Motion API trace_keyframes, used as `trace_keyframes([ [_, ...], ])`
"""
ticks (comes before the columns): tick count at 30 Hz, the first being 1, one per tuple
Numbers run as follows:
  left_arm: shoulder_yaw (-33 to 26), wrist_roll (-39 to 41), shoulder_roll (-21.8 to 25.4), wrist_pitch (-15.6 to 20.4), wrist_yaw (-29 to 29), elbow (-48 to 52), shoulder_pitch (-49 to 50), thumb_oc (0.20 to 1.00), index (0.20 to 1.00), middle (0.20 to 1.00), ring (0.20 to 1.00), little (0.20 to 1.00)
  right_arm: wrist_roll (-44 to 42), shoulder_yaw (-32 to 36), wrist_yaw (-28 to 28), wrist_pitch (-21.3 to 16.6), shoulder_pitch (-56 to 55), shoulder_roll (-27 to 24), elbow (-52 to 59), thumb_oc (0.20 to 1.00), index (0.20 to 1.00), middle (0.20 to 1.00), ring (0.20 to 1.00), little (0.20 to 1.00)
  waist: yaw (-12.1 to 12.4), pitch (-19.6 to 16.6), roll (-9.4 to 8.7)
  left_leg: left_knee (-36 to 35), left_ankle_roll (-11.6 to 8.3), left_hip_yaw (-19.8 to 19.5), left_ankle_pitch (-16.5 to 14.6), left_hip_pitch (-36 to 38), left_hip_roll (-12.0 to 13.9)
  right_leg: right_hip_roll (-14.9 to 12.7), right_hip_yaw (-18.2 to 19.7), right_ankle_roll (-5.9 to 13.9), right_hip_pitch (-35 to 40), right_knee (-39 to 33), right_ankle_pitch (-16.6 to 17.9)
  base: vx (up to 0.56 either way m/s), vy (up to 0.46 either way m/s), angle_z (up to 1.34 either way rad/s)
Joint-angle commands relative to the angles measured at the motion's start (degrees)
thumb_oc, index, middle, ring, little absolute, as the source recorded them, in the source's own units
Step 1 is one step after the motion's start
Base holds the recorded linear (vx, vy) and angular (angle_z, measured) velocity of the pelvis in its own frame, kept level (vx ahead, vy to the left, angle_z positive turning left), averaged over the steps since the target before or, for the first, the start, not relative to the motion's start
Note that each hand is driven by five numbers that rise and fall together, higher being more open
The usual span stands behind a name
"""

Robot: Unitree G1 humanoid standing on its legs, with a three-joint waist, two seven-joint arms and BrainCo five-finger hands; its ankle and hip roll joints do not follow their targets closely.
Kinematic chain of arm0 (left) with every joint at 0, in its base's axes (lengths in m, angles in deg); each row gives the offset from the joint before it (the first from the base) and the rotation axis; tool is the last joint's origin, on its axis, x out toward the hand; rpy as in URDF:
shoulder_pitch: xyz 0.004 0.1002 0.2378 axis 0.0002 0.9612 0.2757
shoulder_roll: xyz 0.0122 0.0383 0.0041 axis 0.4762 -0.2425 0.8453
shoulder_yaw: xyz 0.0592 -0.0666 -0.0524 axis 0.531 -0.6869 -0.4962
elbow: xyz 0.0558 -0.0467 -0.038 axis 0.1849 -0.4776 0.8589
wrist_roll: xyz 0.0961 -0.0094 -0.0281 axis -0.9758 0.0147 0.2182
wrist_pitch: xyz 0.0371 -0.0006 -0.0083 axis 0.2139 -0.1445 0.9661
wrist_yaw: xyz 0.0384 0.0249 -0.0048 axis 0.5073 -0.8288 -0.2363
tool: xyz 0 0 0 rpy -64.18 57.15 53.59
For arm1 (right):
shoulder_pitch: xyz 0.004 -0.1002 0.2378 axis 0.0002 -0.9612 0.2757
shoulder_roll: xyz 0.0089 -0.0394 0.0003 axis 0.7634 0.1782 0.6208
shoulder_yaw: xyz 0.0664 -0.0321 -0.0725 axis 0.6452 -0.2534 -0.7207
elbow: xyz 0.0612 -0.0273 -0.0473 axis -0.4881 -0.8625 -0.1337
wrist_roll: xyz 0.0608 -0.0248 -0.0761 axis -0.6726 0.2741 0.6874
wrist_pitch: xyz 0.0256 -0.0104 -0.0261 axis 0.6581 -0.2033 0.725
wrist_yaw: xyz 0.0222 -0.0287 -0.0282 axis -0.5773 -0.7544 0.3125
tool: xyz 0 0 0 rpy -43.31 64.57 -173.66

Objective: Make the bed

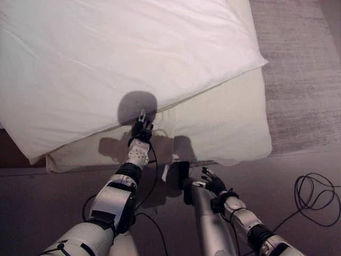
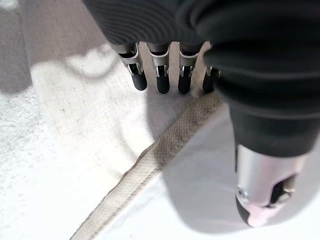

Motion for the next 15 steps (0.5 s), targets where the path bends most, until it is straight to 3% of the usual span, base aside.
trace_keyframes([
  [1,-0.4,-0.6,1.3,3.2,0.8,1.9,-6.9,1.0,1.0,1.0,1.0,1.0,-0.2,-1.0,-0.3,-1.8,-2.7,-1.2,2.6,1.0,1.0,1.0,1.0,1.0,-0.1,-2.8,1.82,2.3,2.83,-0.5,-1.3,-3.1,-0.8,0.4,0.7,1.95,1.0,-3.9,4.7,0.0,0.0,0.0],
  [6,-0.1,-0.6,1.3,4.2,0.6,3.4,-7.2,1.0,1.0,1.0,1.0,1.0,-0.7,-0.6,-0.7,-2.0,-2.7,-0.9,1.8,1.0,1.0,1.0,1.0,1.0,0.0,-2.8,2.02,1.8,2.65,-0.4,-1.0,-3.2,-0.9,0.2,0.6,2.0,0.7,-3.9,4.9,0.0,0.001,0.0],
  [7,0.0,-0.5,1.1,4.5,0.9,4.6,-6.9,0.928,0.928,0.928,0.928,0.928,-0.5,-0.7,-0.6,-2.0,-2.8,-0.9,1.9,1.0,1.0,1.0,1.0,1.0,0.2,-3.0,2.25,1.4,2.19,-0.8,-2.0,-2.4,-0.8,0.5,0.9,2.6,1.2,-3.7,3.9,0.07,-0.004,0.01],
  [9,0.2,-0.2,0.8,5.2,1.8,7.0,-6.4,0.573,0.573,0.573,0.573,0.573,-0.3,-0.8,-0.6,-2.0,-3.0,-0.8,2.1,1.0,1.0,1.0,1.0,1.0,0.4,-2.8,2.12,1.3,2.17,-0.7,-2.0,-2.3,-0.8,0.6,0.9,2.59,1.3,-3.9,3.9,0.03,-0.003,-0.01],
  [10,0.1,-0.3,0.8,5.4,2.5,7.7,-6.0,0.482,0.482,0.482,0.482,0.482,-0.4,-0.7,-0.5,-2.1,-3.1,-0.6,2.1,1.0,1.0,1.0,1.0,1.0,0.4,-2.8,2.07,1.4,2.14,-0.7,-2.1,-2.3,-0.8,0.6,1.0,2.57,1.3,-3.8,3.9,-0.08,-0.003,-0.01],
  [11,0.1,-0.1,1.0,5.7,3.4,8.6,-5.5,0.454,0.454,0.454,0.454,0.454,-0.6,-0.5,-0.6,-2.2,-3.1,-0.5,2.2,1.0,1.0,1.0,1.0,1.0,0.4,-2.5,1.79,1.7,2.53,-0.3,-0.9,-3.0,-0.9,0.4,0.8,2.03,0.7,-4.0,4.9,0.0,0.0,0.0],
  [12,-0.1,0.7,1.2,5.6,5.4,9.6,-4.6,0.31,0.31,0.31,0.31,0.31,-0.8,-0.4,-0.5,-2.2,-3.1,0.0,2.0,1.0,1.0,1.0,1.0,1.0,0.6,-2.8,1.89,1.5,2.0,-0.6,-2.0,-2.4,-0.7,0.7,1.1,2.54,1.1,-3.8,3.9,-0.08,-0.01,-0.02],
  [14,-0.2,1.2,1.5,5.6,6.6,10.1,-4.2,0.2,0.2,0.2,0.2,0.2,-0.6,-0.4,-0.3,-2.3,-3.2,0.1,1.9,1.0,1.0,1.0,1.0,1.0,0.6,-2.5,1.66,1.8,2.44,-0.1,-0.9,-3.2,-0.7,0.5,0.8,1.95,0.6,-4.1,4.9,-0.04,-0.005,-0.01],
  [15,-0.3,1.9,1.8,5.5,7.7,10.7,-3.7,0.2,0.2,0.2,0.2,0.2,-0.4,-0.4,-0.4,-2.3,-3.1,0.5,1.6,1.0,1.0,1.0,1.0,1.0,0.6,-2.5,1.58,2.0,2.38,-0.1,-1.0,-3.4,-0.6,0.5,0.8,1.88,0.4,-4.0,4.9,0.07,-0.008,0.02],
])
